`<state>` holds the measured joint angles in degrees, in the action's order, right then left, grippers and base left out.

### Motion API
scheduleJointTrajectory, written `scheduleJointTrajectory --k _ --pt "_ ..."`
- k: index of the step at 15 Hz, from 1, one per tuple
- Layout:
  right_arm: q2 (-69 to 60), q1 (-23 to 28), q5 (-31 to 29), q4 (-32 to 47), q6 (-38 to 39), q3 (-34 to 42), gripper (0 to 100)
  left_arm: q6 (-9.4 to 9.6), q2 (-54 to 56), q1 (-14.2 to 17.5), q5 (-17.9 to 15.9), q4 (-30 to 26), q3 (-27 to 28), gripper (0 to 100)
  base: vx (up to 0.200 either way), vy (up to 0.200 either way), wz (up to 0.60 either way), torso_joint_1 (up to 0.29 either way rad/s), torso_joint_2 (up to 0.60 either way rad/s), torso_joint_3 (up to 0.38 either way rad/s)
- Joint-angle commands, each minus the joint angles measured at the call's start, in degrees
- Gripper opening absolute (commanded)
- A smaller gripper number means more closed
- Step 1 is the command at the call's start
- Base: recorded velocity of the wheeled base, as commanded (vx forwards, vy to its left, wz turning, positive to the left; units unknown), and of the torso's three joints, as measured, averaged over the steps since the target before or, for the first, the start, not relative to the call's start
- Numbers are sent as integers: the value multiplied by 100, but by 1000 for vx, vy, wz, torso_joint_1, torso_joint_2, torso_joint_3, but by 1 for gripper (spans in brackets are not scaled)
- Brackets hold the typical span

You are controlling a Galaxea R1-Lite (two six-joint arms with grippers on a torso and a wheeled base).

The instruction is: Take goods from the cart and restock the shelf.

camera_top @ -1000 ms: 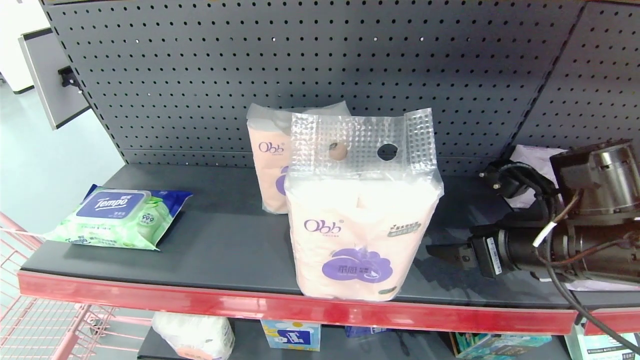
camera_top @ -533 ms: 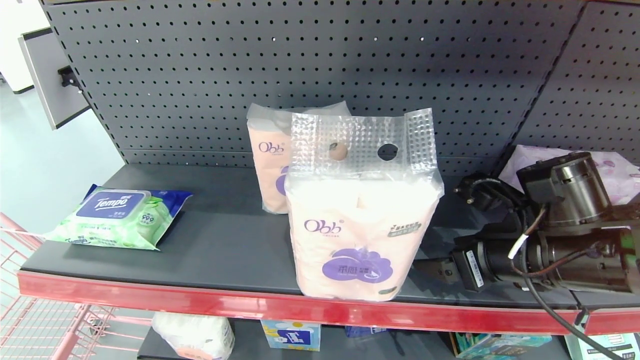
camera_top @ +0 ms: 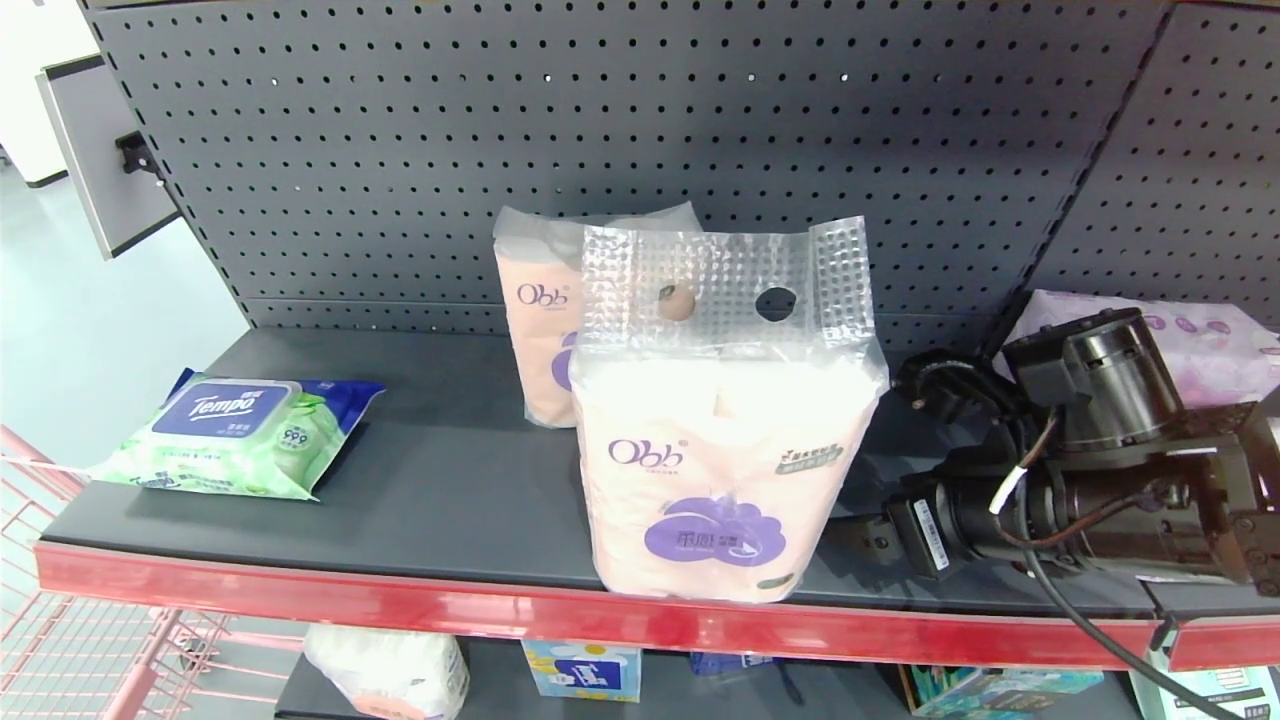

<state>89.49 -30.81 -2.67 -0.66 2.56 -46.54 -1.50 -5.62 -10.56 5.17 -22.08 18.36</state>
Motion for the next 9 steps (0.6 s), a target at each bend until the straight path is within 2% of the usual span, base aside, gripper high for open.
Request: scheduleJointTrajectory --k 1,9 --pt "33 -22 3 4 -10 -74 100 -8 -18 1 2 2 10 100 0 0 0 0 0 0" --pt "262 -277 -67 -4 -10 -259 100 -8 -9 1 10 2 27 100 0 0 0 0 0 0"
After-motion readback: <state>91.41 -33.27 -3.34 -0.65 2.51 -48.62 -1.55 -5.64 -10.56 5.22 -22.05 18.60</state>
